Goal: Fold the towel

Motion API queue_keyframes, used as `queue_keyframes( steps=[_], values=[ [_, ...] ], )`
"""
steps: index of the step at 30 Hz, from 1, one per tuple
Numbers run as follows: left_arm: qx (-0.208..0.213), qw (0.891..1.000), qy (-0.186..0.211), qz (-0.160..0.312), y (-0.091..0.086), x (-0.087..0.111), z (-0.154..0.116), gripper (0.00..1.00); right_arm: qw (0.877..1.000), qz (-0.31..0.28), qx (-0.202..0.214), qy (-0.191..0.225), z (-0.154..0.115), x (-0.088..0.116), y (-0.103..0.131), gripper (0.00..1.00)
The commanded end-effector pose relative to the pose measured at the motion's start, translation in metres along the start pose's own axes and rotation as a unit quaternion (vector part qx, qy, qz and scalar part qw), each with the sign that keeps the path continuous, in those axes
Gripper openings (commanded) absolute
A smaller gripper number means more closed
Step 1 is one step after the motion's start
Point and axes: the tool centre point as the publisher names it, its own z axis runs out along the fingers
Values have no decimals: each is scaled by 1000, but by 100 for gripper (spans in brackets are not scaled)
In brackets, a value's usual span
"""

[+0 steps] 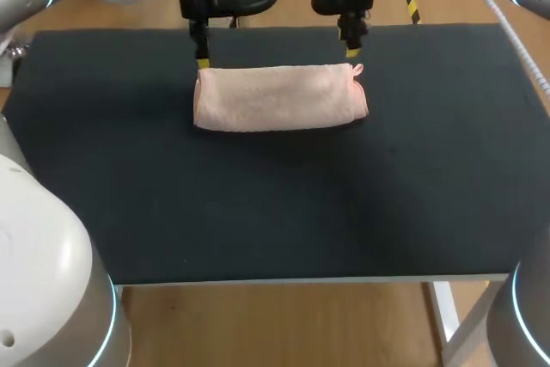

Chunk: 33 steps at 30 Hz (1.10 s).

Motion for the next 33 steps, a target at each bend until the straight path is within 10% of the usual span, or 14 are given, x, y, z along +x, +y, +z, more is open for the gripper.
queue_keyframes(
  steps=[1, 8, 16, 33],
  values=[
    [43, 999, -26, 9, 17, 20, -20, 100, 1000, -2, -1, -14, -16, 11, -3, 100],
    [143, 986, -45, 78, 30, 44, -49, 100, 999, -5, -4, -32, -30, 18, -2, 100],
    [294, 952, -76, 49, 56, 66, -70, 100, 999, -11, -11, -46, -40, 23, 6, 100],
    [359, 926, -118, -14, 105, 85, -63, 100, 999, -14, -4, -52, -49, 31, 1, 100]
  ],
)
